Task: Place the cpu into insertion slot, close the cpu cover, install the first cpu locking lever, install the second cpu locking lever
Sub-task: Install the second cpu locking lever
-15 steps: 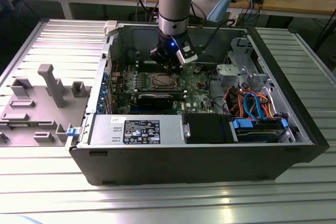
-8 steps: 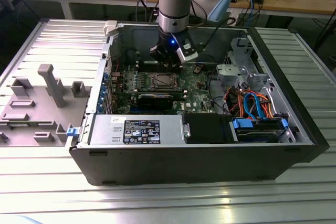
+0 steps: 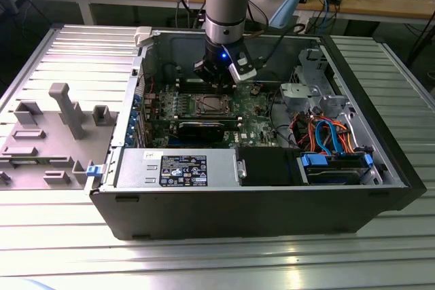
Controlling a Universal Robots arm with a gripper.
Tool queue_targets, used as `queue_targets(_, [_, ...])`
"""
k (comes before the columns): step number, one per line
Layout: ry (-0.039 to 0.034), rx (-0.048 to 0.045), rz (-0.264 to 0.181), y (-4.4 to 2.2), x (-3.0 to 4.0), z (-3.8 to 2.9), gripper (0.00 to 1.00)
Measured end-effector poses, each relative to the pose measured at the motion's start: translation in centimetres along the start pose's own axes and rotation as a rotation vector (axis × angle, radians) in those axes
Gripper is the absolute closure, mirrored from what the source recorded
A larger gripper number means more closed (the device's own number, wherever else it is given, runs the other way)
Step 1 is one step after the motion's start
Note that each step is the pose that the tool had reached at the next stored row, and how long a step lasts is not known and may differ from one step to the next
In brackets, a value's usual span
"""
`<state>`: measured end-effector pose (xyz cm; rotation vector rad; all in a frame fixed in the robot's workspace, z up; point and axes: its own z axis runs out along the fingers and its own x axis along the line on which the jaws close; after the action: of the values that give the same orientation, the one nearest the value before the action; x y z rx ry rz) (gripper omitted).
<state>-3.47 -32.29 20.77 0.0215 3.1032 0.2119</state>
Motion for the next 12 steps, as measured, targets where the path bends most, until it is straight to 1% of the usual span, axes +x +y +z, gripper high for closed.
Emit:
queue_targets(5, [0.0000, 0.0000, 0.000, -0.09, 0.00, -0.01, 0.89])
queue_targets(7, [0.0000, 0.0000, 0.000, -0.88, -0.01, -0.12, 0.89])
queue_targets(12, [0.0000, -0.0001, 0.000, -0.90, -0.01, -0.12, 0.89])
